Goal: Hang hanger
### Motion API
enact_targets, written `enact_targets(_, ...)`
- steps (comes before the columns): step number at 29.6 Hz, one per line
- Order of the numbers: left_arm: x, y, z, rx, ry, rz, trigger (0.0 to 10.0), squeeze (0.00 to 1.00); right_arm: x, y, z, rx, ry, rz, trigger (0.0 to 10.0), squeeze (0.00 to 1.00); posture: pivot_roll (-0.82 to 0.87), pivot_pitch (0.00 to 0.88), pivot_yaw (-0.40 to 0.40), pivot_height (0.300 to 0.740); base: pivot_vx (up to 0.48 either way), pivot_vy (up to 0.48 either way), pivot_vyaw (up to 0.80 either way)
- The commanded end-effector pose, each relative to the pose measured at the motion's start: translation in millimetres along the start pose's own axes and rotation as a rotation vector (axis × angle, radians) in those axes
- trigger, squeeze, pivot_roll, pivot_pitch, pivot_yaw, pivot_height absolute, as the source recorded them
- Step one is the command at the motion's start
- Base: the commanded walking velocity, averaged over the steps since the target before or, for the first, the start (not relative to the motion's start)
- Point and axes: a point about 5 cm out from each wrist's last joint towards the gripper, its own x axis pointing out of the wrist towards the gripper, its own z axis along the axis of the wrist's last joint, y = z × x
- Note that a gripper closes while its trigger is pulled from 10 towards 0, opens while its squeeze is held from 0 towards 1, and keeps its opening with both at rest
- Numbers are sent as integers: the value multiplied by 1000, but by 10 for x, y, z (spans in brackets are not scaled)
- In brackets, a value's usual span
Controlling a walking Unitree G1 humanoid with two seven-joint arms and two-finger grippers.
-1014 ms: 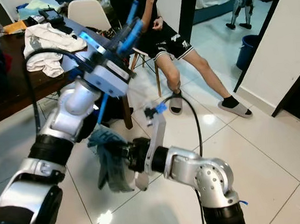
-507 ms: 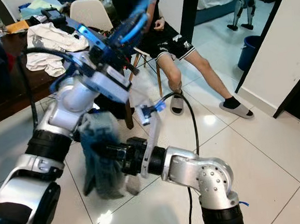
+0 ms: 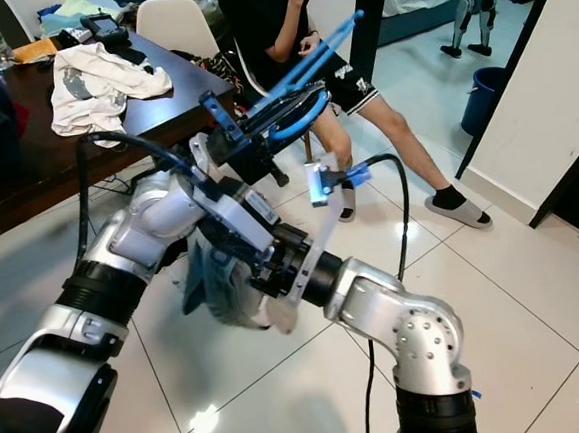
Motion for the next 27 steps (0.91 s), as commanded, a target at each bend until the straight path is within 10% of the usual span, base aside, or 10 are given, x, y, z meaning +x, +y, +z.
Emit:
enact_targets(1,-164,137,-187,-99,155,132,10000,0,-34,-298,-30,-150,71,-269,0,0,50,152,-14,740,0,0,0)
enact_targets(4,-164,137,-187,-99,155,132,10000,0,-34,-298,-30,-150,71,-269,0,0,50,152,-14,740,0,0,0)
enact_targets(5,-291,191,-289,-160,244,206,10000,0,-84,-420,19,-250,80,-374,6157,0,50,151,-14,740,0,0,0)
enact_targets(6,-535,227,-415,-236,374,292,10000,0,-163,-540,122,-316,45,-473,10000,0,55,155,-18,740,0,0,0)
enact_targets(10,-1265,144,-612,-481,731,506,10000,0,-324,-733,273,-385,-15,-631,10000,0,84,164,-21,740,0,0,-150)
enact_targets(15,-1612,17,-589,-629,889,628,10000,0,-345,-774,271,-390,-27,-663,10000,0,91,164,-22,740,0,0,-640)
enact_targets(27,-1813,-276,-158,-889,981,698,10000,0,-371,-832,331,-409,-149,-720,10000,0,123,157,-35,740,38,0,-325)
